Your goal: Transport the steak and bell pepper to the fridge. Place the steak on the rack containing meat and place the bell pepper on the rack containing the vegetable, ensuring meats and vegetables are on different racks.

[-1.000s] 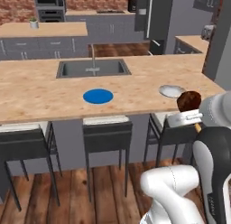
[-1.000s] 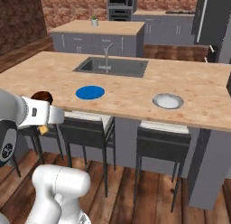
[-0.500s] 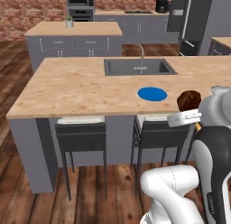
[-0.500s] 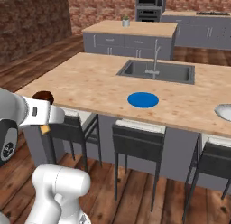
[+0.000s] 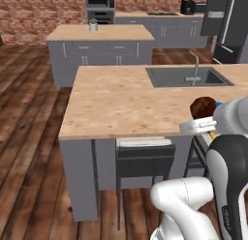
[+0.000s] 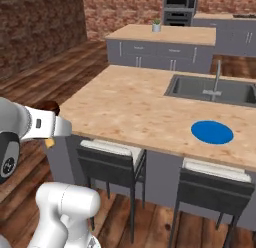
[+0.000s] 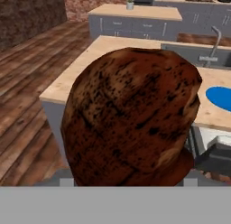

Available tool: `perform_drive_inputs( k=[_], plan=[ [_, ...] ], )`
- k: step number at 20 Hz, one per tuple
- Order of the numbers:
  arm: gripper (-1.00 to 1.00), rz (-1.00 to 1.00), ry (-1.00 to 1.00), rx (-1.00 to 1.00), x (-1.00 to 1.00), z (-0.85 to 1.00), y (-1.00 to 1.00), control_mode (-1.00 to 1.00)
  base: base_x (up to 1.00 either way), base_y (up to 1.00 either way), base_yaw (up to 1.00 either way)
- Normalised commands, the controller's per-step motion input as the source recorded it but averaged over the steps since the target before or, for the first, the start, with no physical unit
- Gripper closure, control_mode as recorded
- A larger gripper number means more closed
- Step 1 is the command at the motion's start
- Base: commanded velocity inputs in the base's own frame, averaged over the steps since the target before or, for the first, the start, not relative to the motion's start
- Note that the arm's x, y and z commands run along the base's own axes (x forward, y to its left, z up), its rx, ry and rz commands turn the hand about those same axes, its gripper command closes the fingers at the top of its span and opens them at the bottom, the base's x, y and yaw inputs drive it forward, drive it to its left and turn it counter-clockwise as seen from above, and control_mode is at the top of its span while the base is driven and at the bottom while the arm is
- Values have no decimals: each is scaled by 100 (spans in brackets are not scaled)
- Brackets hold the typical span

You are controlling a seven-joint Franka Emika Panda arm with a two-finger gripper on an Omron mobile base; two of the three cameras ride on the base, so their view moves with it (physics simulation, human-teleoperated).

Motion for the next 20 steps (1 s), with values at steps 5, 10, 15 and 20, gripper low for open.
perform_drive_inputs(
  k=[5, 10, 15, 20],
  plan=[
    [100, 0, 0, 0, 0, 0, 0, 100, 36, 100, 0],
    [100, 0, 0, 0, 0, 0, 0, 100, 22, 100, 0],
    [100, 0, 0, 0, 0, 0, 0, 100, 34, 100, 0],
    [100, 0, 0, 0, 0, 0, 0, 100, 51, 100, 0]
  ],
)
